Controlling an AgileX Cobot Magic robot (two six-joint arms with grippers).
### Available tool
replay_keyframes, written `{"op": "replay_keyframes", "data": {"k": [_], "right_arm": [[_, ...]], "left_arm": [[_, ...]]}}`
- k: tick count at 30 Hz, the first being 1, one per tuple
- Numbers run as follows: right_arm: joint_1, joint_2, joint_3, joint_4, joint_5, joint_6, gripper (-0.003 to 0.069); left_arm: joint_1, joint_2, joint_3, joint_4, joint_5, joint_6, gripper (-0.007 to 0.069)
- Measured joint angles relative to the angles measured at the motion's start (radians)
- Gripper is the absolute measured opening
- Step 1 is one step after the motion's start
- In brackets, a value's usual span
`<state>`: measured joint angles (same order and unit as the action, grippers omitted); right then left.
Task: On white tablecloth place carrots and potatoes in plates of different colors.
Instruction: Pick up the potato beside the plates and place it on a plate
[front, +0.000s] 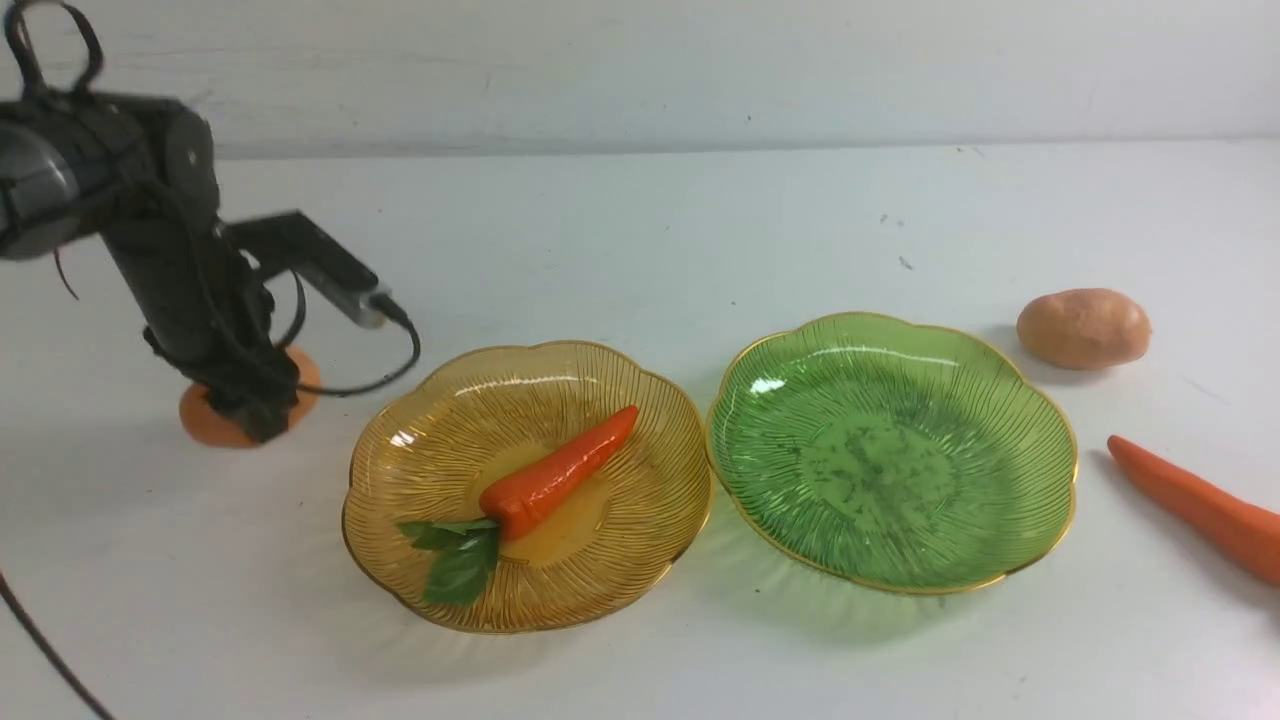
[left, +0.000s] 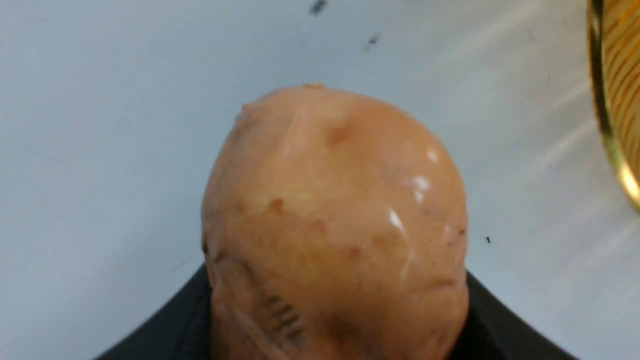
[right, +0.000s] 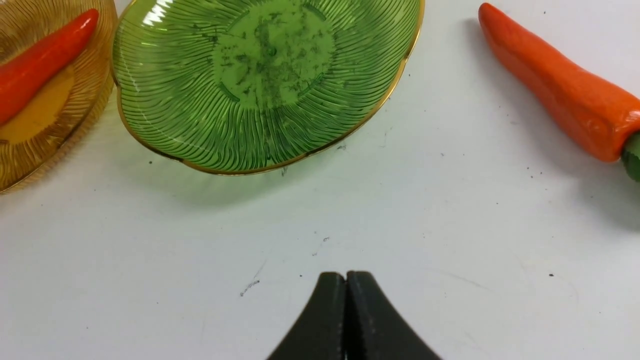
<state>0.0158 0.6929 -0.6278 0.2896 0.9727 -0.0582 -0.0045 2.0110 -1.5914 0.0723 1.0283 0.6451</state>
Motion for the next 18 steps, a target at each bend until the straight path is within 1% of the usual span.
{"op": "replay_keyframes", "data": {"k": [1, 2, 3, 4, 6, 8, 9, 10, 13, 14, 16, 18], "right_arm": [[0.0, 0.0, 0.0, 0.0, 0.0, 0.0, -0.0013], [0.0, 0.0, 0.0, 0.0, 0.0, 0.0, -0.0013], [0.0, 0.0, 0.0, 0.0, -0.001, -0.001, -0.0013], [0.0, 0.0, 0.0, 0.0, -0.005, -0.001, -0.0013], [0.0, 0.0, 0.0, 0.003, -0.012, -0.001, -0.0012], [0.0, 0.0, 0.0, 0.004, -0.015, -0.001, -0.0012], [0.0, 0.0, 0.0, 0.004, -0.016, -0.001, -0.0011], [0.0, 0.0, 0.0, 0.005, -0.018, -0.001, -0.0011], [0.0, 0.0, 0.0, 0.007, -0.021, -0.001, -0.0011], [0.0, 0.0, 0.0, 0.007, -0.021, -0.001, -0.0011], [0.0, 0.0, 0.0, 0.007, -0.021, -0.001, -0.0011], [0.0, 0.0, 0.0, 0.007, -0.022, -0.001, -0.0011]], "left_arm": [[0.0, -0.011, -0.033, -0.002, 0.034, -0.021, 0.0407], [0.0, -0.037, -0.097, -0.033, 0.082, -0.066, 0.0406], [-0.001, -0.057, -0.17, -0.117, 0.123, -0.128, 0.0406], [-0.006, -0.07, -0.202, -0.186, 0.135, -0.162, 0.0406], [-0.037, -0.083, -0.267, -0.345, 0.15, -0.198, 0.0406], [-0.114, -0.079, -0.285, -0.49, 0.134, -0.221, 0.0406], [-0.166, -0.069, -0.286, -0.535, 0.117, -0.231, 0.0406], [-0.245, -0.046, -0.286, -0.566, 0.082, -0.248, 0.0406], [-0.41, 0.033, -0.286, -0.573, -0.022, -0.29, 0.0406], [-0.48, 0.067, -0.286, -0.563, -0.072, -0.299, 0.0407], [-0.555, 0.118, -0.291, -0.53, -0.146, -0.303, 0.0414], [-0.619, 0.165, -0.312, -0.474, -0.196, -0.306, 0.0442]]}}
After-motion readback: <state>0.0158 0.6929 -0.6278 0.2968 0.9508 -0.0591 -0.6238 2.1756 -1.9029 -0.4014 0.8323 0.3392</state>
